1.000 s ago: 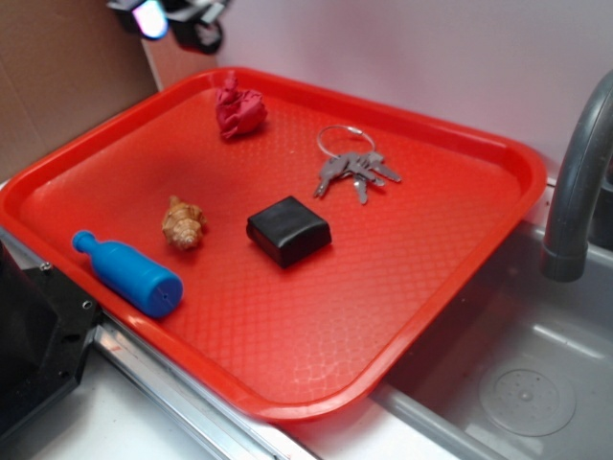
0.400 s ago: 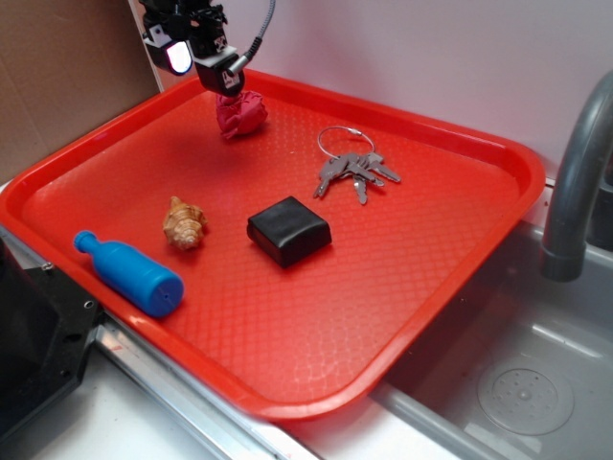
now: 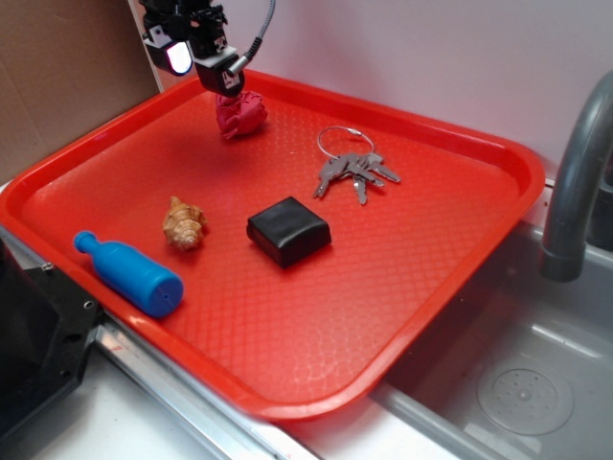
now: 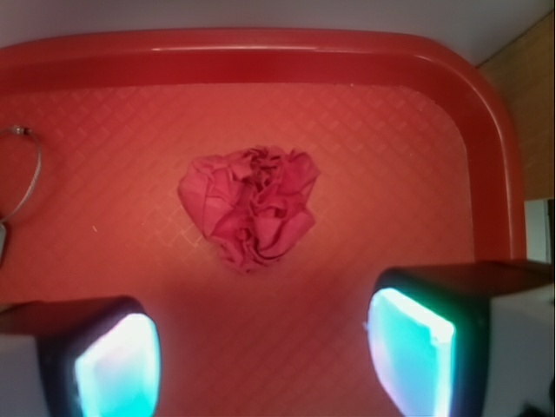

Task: Grab the red paper.

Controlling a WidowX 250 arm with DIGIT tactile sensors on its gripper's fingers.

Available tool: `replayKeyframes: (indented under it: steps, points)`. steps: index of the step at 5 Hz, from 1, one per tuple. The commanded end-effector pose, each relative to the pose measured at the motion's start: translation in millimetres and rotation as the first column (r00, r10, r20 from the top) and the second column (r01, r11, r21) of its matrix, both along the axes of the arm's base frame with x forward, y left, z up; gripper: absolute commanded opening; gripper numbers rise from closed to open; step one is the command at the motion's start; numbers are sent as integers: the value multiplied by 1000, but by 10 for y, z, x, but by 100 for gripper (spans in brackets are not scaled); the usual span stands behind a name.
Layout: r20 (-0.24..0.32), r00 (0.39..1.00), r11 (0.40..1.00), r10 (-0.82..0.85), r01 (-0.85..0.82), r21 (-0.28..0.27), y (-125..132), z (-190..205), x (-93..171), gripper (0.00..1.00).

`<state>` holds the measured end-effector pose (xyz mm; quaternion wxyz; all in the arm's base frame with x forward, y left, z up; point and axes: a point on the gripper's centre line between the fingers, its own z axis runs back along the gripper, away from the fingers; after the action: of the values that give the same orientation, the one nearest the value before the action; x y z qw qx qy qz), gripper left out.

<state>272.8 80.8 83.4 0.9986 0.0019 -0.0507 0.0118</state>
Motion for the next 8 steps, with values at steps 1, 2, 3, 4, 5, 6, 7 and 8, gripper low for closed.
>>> replayKeyframes:
  steps: [1,2,3,4,5,6,7,8]
  points:
    - [55,998,1000,-2,1,19,63,142,85,100]
    - [90,996,1000,14,-17,27,231,24,136,100]
    - [103,995,1000,4,-7,28,249,-41,278,100]
    - [97,995,999,-25,22,26,185,-128,385,100]
    - [80,995,998,-63,62,21,51,-196,421,100]
    - [69,993,995,-96,95,20,-56,-255,495,100]
    - [57,994,995,-98,97,20,-54,-325,539,100]
    - [29,993,993,-117,117,4,-92,-468,600,100]
